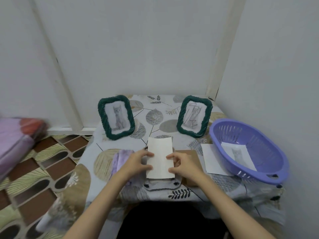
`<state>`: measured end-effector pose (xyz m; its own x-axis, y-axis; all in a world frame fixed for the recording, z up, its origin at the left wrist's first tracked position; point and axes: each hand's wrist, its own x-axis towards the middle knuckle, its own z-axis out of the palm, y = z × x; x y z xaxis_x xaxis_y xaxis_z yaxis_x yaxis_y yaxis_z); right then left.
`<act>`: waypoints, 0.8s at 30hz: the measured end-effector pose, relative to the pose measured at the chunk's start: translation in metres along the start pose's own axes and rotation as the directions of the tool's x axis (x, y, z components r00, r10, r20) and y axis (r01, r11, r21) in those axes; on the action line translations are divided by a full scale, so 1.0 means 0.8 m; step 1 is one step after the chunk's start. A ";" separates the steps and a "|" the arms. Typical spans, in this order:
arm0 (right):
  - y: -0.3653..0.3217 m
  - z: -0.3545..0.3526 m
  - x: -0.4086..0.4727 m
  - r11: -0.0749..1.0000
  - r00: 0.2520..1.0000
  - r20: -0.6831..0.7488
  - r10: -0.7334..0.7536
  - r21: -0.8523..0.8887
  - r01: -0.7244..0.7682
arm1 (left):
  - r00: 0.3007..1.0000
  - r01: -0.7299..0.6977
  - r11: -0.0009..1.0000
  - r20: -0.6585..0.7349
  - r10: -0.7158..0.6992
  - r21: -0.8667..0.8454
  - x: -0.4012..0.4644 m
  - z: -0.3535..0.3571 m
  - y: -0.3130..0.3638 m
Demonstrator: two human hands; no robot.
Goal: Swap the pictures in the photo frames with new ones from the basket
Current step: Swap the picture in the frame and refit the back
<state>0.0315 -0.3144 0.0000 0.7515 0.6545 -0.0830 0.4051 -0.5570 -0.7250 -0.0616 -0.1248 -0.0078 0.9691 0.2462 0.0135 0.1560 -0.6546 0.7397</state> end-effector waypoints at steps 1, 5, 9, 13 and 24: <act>0.001 0.002 0.001 1.000 1.000 0.020 -0.005 -0.007 0.005 | 1.000 0.001 0.999 0.016 -0.002 0.038 0.001 0.000 -0.004; 0.007 0.007 0.001 0.998 0.998 0.068 -0.019 -0.054 0.022 | 0.998 -0.019 0.989 0.068 0.009 0.147 0.001 0.003 -0.014; 0.012 0.006 0.002 0.993 0.997 0.076 -0.032 -0.112 0.041 | 0.992 -0.067 0.972 0.122 0.040 0.226 0.003 0.006 -0.017; 0.012 0.001 0.001 0.959 0.997 0.068 -0.040 -0.276 0.057 | 0.990 -0.063 0.955 0.138 0.024 0.290 0.003 0.008 -0.021; 0.021 0.026 -0.003 0.871 0.992 0.126 -0.027 -0.484 0.085 | 0.987 -0.020 0.902 0.154 -0.052 0.431 0.010 0.008 -0.034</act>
<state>0.0255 -0.3147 -0.0259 0.6688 0.7284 -0.1487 0.6688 -0.6768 -0.3078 -0.0565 -0.1094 -0.0322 0.9775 0.1670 -0.1287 0.2039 -0.9036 0.3767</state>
